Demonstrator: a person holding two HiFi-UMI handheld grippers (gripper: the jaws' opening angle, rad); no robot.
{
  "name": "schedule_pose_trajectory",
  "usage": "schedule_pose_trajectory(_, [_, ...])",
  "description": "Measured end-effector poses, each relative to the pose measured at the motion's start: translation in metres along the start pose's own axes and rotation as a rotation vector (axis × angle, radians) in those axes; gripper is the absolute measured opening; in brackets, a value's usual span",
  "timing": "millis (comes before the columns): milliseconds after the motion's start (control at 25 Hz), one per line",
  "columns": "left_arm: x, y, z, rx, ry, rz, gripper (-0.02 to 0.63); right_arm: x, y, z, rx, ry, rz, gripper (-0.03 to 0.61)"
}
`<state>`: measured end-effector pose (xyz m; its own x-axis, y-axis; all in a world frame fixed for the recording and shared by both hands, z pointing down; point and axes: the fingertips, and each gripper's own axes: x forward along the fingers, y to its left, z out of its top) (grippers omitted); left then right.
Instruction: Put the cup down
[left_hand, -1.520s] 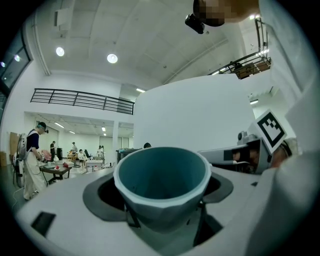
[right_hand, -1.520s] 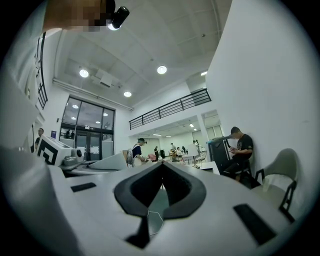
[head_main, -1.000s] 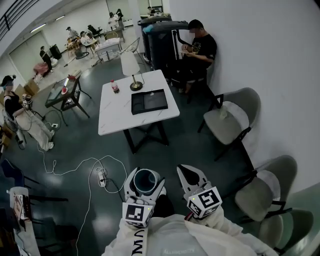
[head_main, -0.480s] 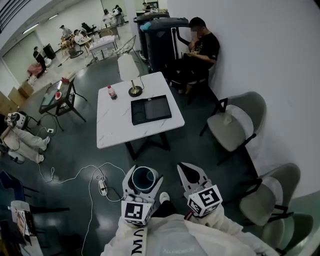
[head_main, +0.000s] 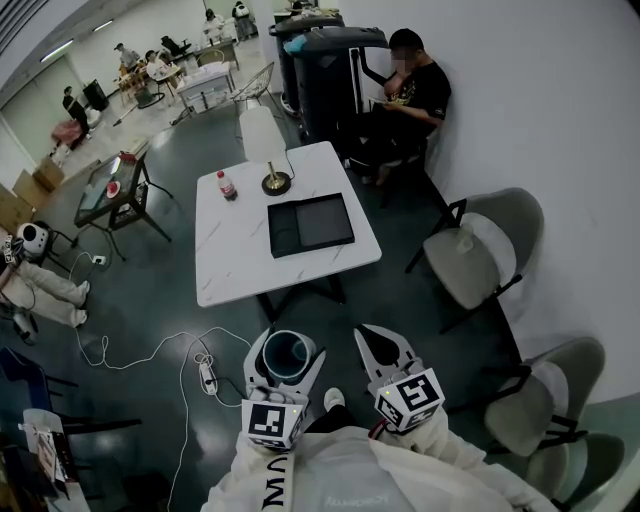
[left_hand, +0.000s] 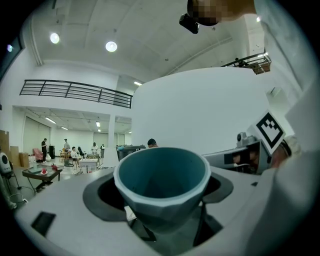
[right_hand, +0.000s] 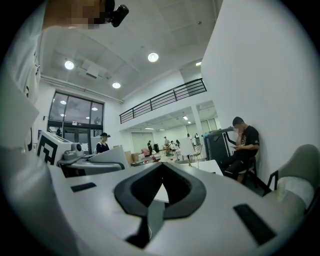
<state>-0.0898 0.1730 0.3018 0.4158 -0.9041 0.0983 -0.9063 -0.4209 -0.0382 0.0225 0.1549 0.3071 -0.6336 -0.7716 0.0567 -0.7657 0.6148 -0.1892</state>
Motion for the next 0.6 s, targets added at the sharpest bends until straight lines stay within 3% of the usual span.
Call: schedule_pose_trajectory(600, [0.04, 0.055, 0.001, -0.009, -0.015, -0.041, 0.414, 0.069, -0.006, 0.005, -0.003, 0.004, -0.013, 0.006])
